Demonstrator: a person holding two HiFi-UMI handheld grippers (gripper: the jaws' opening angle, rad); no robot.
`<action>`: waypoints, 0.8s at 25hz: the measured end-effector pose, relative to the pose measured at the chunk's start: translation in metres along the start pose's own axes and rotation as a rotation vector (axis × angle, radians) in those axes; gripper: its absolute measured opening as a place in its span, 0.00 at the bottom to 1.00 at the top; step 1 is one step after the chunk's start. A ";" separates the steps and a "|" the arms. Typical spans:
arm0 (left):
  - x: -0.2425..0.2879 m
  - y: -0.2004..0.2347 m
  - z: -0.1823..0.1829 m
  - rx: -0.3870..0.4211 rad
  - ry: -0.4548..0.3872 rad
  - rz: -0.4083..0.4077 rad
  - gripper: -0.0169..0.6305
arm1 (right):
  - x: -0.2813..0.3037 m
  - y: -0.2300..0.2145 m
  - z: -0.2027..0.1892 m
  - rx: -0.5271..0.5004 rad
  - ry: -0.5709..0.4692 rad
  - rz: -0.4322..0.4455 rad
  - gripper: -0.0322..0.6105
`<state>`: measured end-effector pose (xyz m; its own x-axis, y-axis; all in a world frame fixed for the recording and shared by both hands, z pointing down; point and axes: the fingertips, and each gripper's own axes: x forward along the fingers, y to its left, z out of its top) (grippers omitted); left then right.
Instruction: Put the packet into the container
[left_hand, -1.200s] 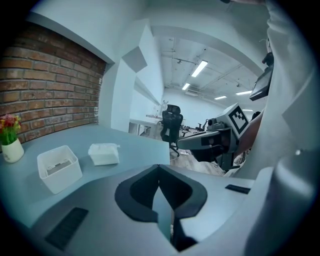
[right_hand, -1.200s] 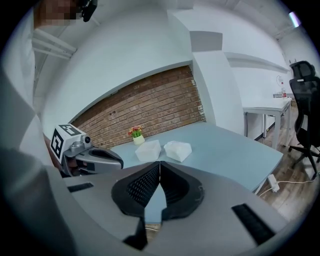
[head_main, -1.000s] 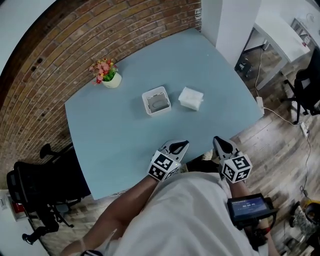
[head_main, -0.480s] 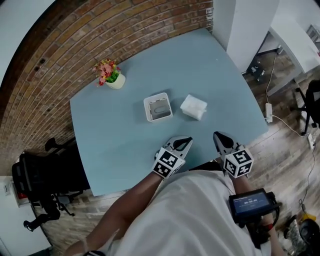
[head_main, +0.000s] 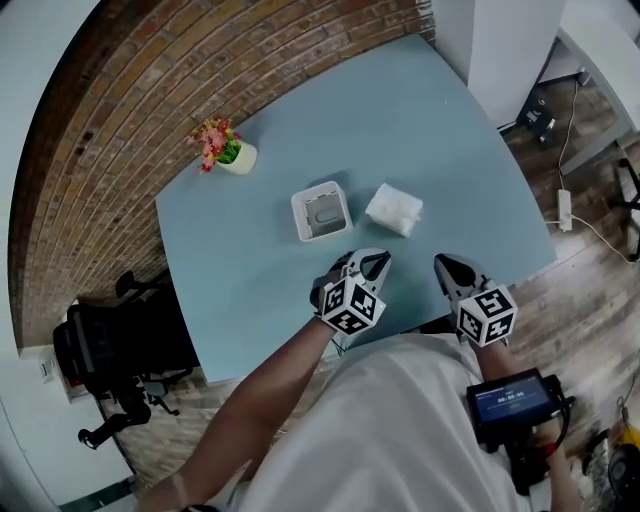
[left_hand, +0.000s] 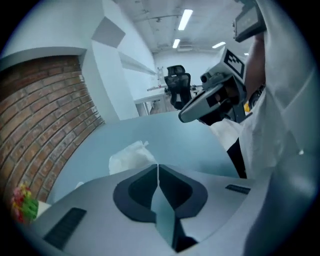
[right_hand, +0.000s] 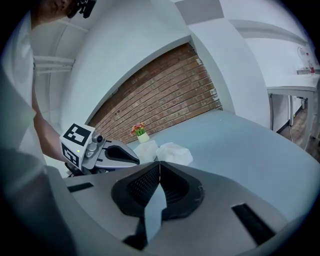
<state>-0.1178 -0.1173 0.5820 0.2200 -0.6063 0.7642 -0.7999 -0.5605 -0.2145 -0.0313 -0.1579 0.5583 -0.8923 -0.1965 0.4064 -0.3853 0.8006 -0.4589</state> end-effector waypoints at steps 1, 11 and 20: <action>0.003 0.002 -0.001 0.055 0.022 -0.003 0.05 | 0.000 -0.002 -0.001 0.007 0.000 0.003 0.07; 0.024 0.022 0.003 0.523 0.160 -0.067 0.05 | 0.002 -0.011 -0.013 0.062 0.001 0.036 0.07; 0.038 0.038 -0.004 0.753 0.298 -0.274 0.50 | 0.002 -0.016 -0.009 0.066 -0.026 0.062 0.07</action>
<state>-0.1416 -0.1595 0.6052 0.1111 -0.2801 0.9535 -0.1325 -0.9551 -0.2651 -0.0246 -0.1657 0.5736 -0.9203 -0.1630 0.3556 -0.3431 0.7729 -0.5337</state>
